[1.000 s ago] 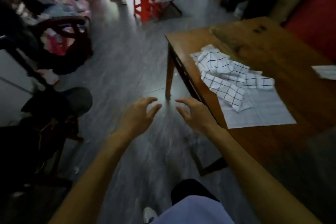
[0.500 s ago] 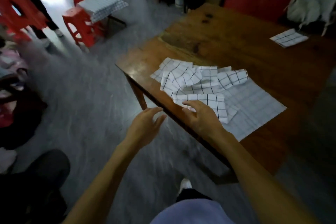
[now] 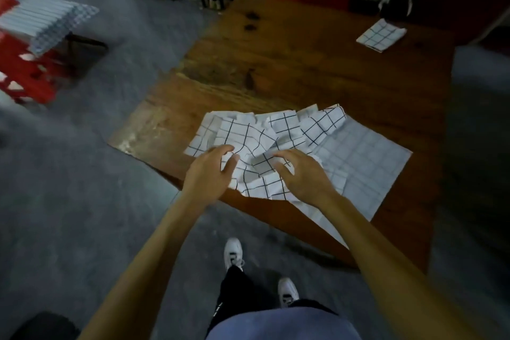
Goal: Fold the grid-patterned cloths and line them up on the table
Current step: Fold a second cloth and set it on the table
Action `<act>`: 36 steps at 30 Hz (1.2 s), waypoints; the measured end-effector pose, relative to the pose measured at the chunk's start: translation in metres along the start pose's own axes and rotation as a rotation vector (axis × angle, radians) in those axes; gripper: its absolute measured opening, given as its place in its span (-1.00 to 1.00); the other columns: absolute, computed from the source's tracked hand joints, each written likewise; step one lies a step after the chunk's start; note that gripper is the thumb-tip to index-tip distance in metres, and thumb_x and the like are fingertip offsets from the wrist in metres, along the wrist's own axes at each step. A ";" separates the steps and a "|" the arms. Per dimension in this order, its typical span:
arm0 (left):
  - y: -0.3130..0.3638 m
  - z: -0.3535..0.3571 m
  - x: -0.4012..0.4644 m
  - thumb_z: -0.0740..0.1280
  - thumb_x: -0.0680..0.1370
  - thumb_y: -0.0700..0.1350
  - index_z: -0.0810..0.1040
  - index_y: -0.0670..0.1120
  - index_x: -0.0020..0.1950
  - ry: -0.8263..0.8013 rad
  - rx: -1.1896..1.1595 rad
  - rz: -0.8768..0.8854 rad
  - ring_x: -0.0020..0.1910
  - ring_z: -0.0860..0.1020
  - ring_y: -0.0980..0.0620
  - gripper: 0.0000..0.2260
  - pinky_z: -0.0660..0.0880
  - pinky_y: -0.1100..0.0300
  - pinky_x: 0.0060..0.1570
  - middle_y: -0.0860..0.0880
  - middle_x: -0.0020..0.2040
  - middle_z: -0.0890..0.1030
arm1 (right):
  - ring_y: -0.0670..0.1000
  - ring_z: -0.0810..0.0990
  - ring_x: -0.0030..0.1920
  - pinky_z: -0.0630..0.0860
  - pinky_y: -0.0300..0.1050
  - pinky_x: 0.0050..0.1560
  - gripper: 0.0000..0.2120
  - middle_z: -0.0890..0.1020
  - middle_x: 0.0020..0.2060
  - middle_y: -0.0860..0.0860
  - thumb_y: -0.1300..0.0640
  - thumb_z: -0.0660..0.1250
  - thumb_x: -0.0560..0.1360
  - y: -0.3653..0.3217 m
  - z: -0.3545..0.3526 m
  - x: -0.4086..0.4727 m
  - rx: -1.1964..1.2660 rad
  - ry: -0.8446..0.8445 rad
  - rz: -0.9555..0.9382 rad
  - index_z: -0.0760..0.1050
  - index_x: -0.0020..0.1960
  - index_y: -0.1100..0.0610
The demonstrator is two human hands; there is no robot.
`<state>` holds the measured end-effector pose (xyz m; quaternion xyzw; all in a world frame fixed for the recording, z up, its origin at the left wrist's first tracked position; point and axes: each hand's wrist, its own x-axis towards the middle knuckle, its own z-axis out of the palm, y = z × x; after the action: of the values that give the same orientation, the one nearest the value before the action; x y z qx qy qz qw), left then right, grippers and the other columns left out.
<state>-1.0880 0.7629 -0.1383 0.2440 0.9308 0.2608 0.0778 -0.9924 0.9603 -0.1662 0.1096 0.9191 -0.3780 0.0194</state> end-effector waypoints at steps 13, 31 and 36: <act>-0.070 -0.001 0.157 0.19 0.61 0.05 0.41 -0.09 0.36 -0.249 0.117 0.148 0.21 0.49 -0.17 -0.63 0.46 -0.01 0.11 -0.18 0.28 0.50 | -0.01 0.43 0.32 0.42 0.01 0.30 -0.63 0.47 0.33 -0.02 -0.09 0.13 0.62 -0.042 0.034 0.112 -0.012 0.110 0.228 0.41 0.37 -0.01; -0.080 0.035 0.207 0.27 0.56 -0.16 0.60 -0.10 -0.01 -0.401 0.034 0.090 -0.17 0.56 -0.02 -0.88 0.46 0.13 -0.21 -0.11 -0.07 0.66 | -0.02 0.41 0.34 0.33 -0.13 0.28 -0.62 0.45 0.36 -0.03 -0.04 0.19 0.61 -0.011 0.043 0.162 0.043 0.037 0.318 0.36 0.41 -0.01; -0.052 0.018 0.212 0.30 0.56 -0.20 0.58 -0.11 0.03 -0.386 -0.137 0.313 -0.04 0.58 0.07 -0.91 0.42 0.29 -0.11 -0.03 -0.02 0.65 | 0.02 0.35 0.39 0.31 -0.05 0.37 -0.46 0.41 0.41 -0.01 0.04 0.32 0.55 -0.019 0.024 0.175 0.056 -0.024 0.265 0.24 0.48 -0.05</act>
<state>-1.2886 0.8367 -0.1848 0.4246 0.8296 0.2809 0.2292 -1.1687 0.9636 -0.1911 0.2262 0.8854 -0.3988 0.0771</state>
